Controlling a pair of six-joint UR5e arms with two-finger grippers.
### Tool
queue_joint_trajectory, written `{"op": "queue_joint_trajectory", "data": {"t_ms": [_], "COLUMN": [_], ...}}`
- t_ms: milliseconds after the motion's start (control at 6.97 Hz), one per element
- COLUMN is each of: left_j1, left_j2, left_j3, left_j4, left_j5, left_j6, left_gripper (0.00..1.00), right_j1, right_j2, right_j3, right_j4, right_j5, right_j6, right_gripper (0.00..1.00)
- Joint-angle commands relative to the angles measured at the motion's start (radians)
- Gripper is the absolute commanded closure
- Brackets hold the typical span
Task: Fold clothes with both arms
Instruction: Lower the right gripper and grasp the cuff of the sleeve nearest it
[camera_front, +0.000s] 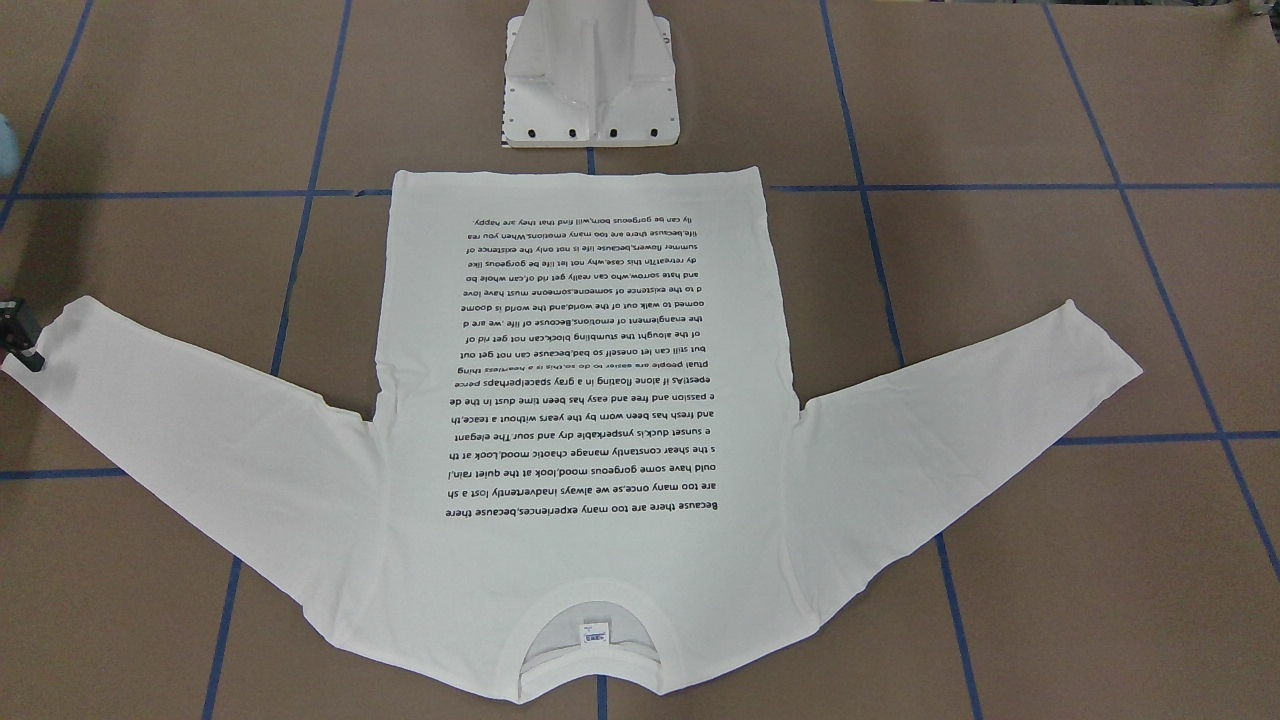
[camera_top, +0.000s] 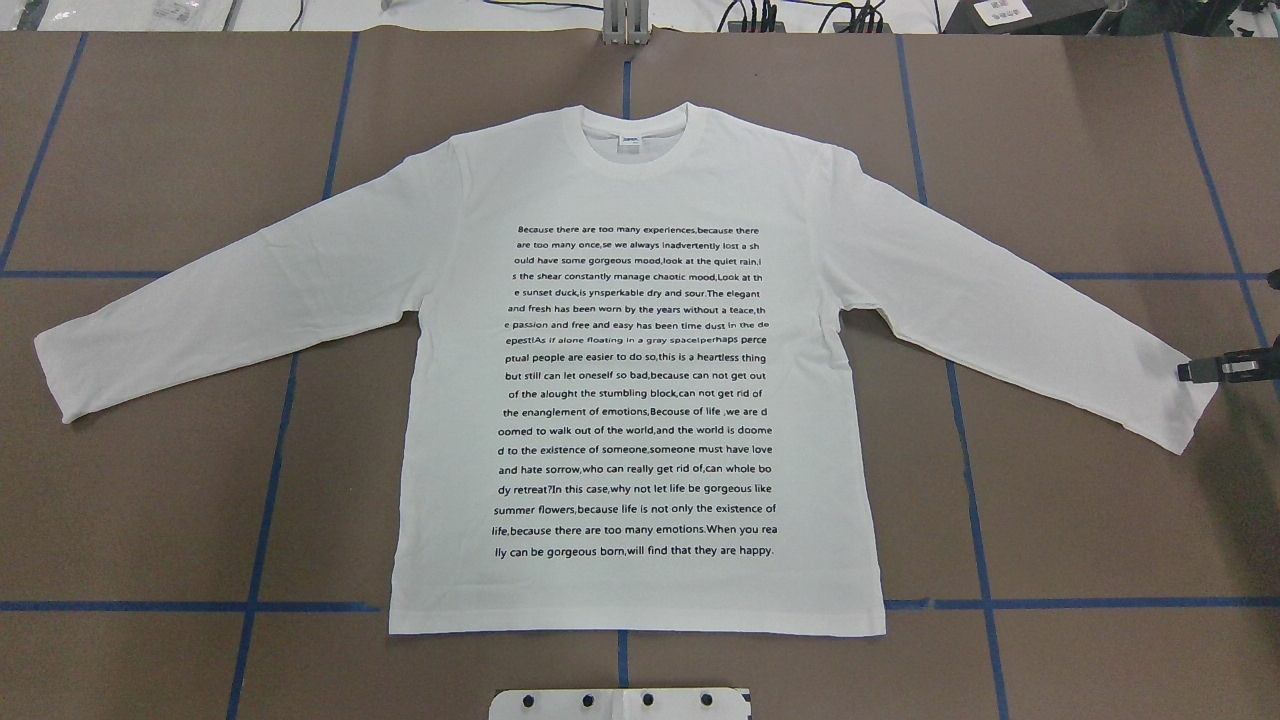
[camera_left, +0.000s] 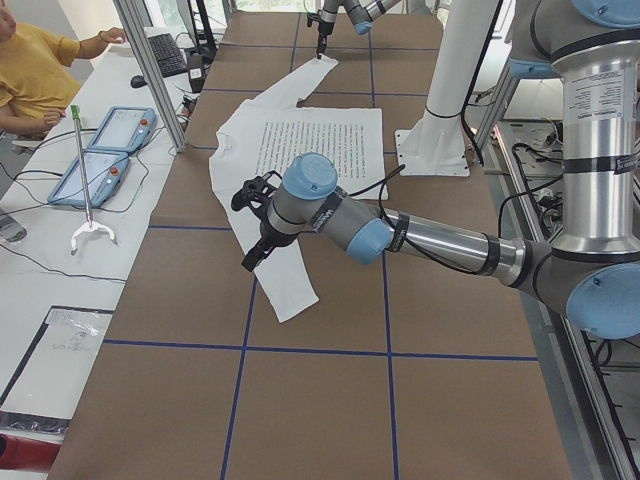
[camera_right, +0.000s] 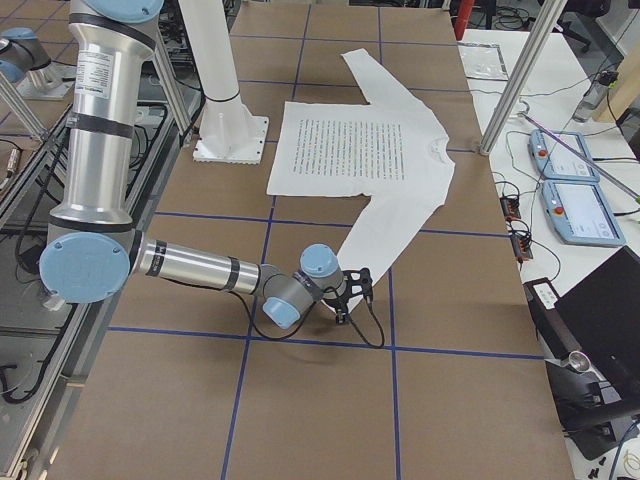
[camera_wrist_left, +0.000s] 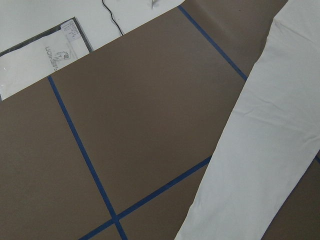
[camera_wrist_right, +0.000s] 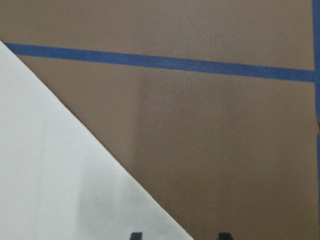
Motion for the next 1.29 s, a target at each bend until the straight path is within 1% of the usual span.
{"op": "queue_joint_trajectory", "data": {"t_ms": [0,143,287,430,574,717,861,1004,1148], "left_j1": [0.0,0.0,0.0,0.0,0.0,0.0,0.0,0.0,0.0], "left_j2": [0.012,0.023,0.035,0.035,0.037,0.037,0.037,0.037,0.037], "left_j3": [-0.001,-0.003,-0.003,-0.003,-0.001,-0.001,0.0,0.0,0.0], "left_j4": [-0.002,-0.02,-0.035,-0.035,-0.035,-0.035,-0.035,-0.035,-0.035], "left_j5": [0.0,0.0,0.0,0.0,0.0,0.0,0.0,0.0,0.0], "left_j6": [0.0,0.0,0.0,0.0,0.0,0.0,0.0,0.0,0.0], "left_gripper": [0.0,0.0,0.0,0.0,0.0,0.0,0.0,0.0,0.0], "right_j1": [-0.007,-0.007,-0.006,-0.001,0.025,0.083,0.104,0.112,0.124], "right_j2": [-0.001,-0.001,-0.001,-0.011,-0.024,-0.019,-0.013,0.023,0.112], "right_j3": [0.0,0.003,0.029,0.08,0.142,0.211,0.309,0.447,0.567], "right_j4": [0.001,-0.001,-0.002,-0.01,-0.045,-0.135,-0.266,-0.491,-0.754], "right_j5": [0.002,0.003,0.015,0.032,0.082,0.133,0.137,0.138,0.135], "right_j6": [0.001,0.0,-0.002,-0.002,-0.002,-0.005,-0.005,-0.005,-0.005], "right_gripper": [0.74,0.96,1.0,1.0,1.0,1.0,1.0,1.0,1.0]}}
